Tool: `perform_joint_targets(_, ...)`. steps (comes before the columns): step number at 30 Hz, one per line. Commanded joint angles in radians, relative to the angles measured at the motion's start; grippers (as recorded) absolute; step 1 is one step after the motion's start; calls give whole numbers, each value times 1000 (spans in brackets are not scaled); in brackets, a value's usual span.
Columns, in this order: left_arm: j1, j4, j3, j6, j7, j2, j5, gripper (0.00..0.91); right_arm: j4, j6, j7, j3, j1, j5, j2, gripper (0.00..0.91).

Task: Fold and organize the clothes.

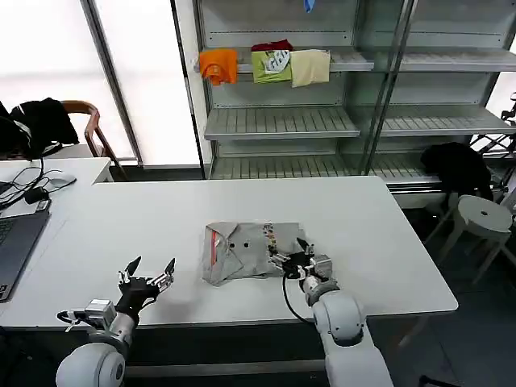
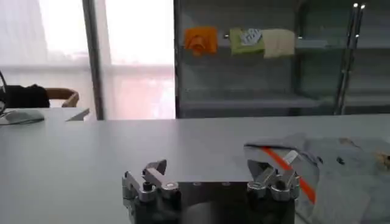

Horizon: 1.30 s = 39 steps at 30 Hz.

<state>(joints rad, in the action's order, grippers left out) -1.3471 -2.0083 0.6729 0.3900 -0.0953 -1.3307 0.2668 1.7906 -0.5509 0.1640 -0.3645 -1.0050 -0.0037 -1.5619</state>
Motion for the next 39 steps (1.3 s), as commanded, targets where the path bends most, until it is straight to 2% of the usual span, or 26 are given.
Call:
perform_joint_targets(1, 3, 18, 5, -35, 0, 1, 22, 907, 195, 14, -57, -127, -87, 79, 141, 907)
perform_joint_targets(3, 12, 34, 14, -52, 0, 1, 35, 907, 209, -23, -76, -176, -125, 86, 191, 907)
perform_joint_targets(6, 27, 49, 33, -64, 1, 4, 91, 907, 221, -3, -97, -224, -167, 89, 233, 907)
perform_joint_targets(8, 42, 59, 47, -67, 13, 2, 128, 907, 244, 23, -85, -254, -207, 92, 270, 907)
perform_joint_targets(10, 63, 68, 63, -76, 39, 2, 183, 907, 261, 81, -83, -284, -251, 94, 297, 907)
perform_joint_targets(12, 75, 70, 73, -80, 57, 4, 209, 907, 273, 94, -76, -300, -271, 99, 308, 907)
perform_joint_targets(18, 60, 58, 80, -180, 76, 37, 210, 907, 320, 53, -81, -311, -285, 171, 283, 907)
perform_joint_targets(23, 40, 63, 88, -265, 64, 68, 203, 907, 310, 80, -64, -284, -280, 151, 254, 907)
perform_joint_targets(30, 29, 93, 77, -299, 69, 105, 196, 907, 298, 103, -60, -268, -270, 153, 225, 907)
perform_joint_targets(32, 43, 125, 66, -375, 75, 114, 190, 907, 297, 99, -59, -265, -268, 152, 220, 907)
perform_joint_targets(34, 56, 140, 58, -405, 95, 120, 186, 907, 294, 95, -54, -263, -265, 152, 217, 907)
perform_joint_targets(39, 73, 156, 54, -401, 99, 130, 237, 907, 291, 75, -26, -261, -256, 155, 206, 907)
